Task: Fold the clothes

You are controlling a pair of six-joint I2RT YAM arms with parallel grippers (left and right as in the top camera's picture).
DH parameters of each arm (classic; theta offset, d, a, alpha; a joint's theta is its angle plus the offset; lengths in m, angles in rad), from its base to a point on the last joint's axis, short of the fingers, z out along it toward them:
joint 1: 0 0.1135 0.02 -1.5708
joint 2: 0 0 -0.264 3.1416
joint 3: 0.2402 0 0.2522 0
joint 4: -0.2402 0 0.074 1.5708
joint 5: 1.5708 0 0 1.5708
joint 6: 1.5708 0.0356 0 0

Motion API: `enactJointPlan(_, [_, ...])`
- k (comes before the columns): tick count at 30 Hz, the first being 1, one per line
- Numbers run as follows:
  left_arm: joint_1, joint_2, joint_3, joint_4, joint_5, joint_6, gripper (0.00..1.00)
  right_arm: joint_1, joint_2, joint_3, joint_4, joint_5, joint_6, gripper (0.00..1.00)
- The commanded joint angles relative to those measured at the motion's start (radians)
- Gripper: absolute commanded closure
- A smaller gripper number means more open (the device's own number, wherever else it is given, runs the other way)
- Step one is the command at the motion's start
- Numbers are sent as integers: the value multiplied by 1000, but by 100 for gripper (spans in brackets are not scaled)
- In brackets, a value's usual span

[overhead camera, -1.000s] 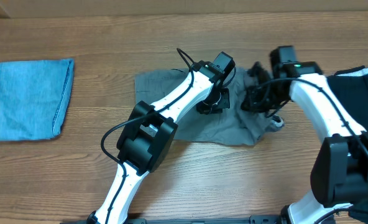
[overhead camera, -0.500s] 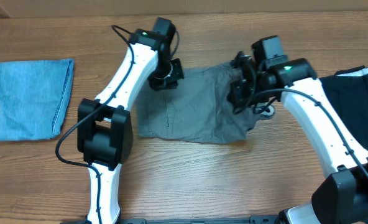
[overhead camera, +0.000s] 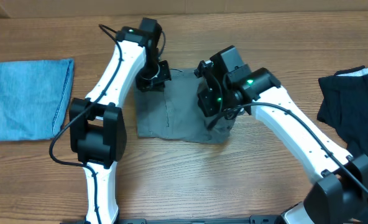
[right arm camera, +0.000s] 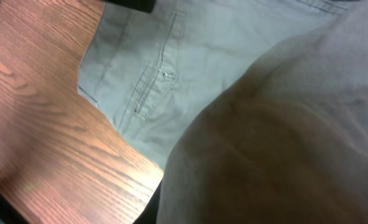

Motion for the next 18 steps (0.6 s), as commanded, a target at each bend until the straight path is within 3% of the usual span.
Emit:
enactJointPlan(1, [59, -42, 10, -22, -14, 47, 96, 29, 71, 21, 46, 3, 55, 96])
enactJointPlan(13, [126, -178, 10, -56, -21, 73, 96, 144, 151, 20, 207, -19, 107, 94])
enactJointPlan(15, [126, -193, 10, -64, -21, 79, 96, 153, 161, 20, 229, -8, 129, 63])
enactJointPlan(16, [126, -200, 10, -66, -21, 84, 96, 154, 167, 20, 241, -9, 135, 41])
enactJointPlan(17, [126, -205, 10, -68, -22, 85, 96, 155, 171, 20, 252, -10, 140, 27])
enactJointPlan(18, [128, -209, 10, -69, -22, 88, 96, 155, 172, 20, 261, -11, 146, 20])
